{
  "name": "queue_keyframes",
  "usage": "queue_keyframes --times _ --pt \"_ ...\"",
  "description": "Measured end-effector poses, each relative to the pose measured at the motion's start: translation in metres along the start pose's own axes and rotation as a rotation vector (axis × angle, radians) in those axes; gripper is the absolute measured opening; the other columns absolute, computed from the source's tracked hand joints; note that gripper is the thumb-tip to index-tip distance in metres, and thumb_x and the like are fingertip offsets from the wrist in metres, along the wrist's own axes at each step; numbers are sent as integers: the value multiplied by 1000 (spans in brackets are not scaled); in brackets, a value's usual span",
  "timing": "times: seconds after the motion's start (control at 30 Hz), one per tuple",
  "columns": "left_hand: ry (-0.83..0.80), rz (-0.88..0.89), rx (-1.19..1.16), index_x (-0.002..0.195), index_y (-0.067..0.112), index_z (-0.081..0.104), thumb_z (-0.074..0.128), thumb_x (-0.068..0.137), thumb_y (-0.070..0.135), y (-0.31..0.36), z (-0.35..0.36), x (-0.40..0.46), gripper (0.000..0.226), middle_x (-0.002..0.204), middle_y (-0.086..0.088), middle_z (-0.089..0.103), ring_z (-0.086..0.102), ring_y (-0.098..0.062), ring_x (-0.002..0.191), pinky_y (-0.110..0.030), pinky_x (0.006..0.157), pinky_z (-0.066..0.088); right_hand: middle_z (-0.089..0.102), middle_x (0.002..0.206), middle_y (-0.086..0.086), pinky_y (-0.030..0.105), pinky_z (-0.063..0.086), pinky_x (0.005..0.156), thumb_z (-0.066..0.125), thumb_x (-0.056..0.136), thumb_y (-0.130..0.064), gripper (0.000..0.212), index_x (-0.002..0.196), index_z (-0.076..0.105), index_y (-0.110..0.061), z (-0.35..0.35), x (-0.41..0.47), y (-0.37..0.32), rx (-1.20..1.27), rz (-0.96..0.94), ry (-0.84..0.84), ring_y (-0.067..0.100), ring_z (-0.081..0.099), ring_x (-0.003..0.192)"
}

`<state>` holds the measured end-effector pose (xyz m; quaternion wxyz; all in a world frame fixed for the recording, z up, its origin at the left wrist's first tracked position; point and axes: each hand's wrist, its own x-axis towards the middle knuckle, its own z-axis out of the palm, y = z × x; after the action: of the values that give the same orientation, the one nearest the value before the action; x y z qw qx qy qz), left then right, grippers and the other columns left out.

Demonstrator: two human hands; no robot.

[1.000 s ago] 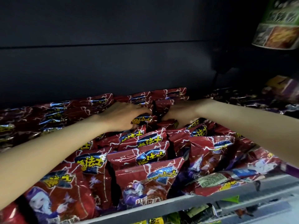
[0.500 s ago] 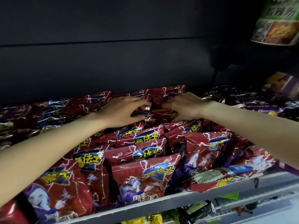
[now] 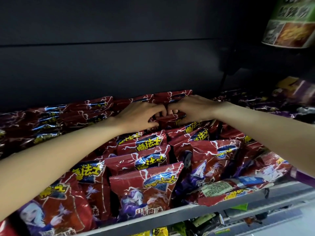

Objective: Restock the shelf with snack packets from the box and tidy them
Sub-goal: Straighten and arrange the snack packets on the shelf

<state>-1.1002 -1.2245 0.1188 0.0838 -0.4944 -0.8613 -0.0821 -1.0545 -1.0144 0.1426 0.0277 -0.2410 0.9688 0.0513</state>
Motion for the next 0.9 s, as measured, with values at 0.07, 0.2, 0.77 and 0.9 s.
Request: queue_keyframes --times 0.07,0.2,0.77,0.9 --pt "-23 -10 -3 123 32 53 66 86 36 0 -1 1 40 113 14 61 56 -5 94 -21 69 34 62 116 -8 32 47 86 71 83 -32 45 123 53 -27 1 -1 4 50 1 6 12 58 105" --pt "-30 -19 -23 121 34 55 64 85 42 -3 -6 -1 39 113 18 60 53 0 86 -23 70 43 65 108 -8 26 49 85 74 81 -25 39 118 60 -24 -6 -15 13 293 31 103 6 60 97" --pt "143 -42 86 106 31 67 57 91 34 -13 -51 -63 18 93 16 65 60 -7 87 -30 78 50 65 106 -16 23 45 76 52 95 -35 19 111 61 -33 -37 -47 -34 -69 1 146 5 61 95" --pt "106 50 311 99 23 71 40 91 37 -34 -67 -122 35 90 7 72 69 -16 82 -32 71 56 64 114 -14 27 44 79 45 97 -36 24 118 58 -33 -49 -12 -74 -169 -139 146 10 60 102"
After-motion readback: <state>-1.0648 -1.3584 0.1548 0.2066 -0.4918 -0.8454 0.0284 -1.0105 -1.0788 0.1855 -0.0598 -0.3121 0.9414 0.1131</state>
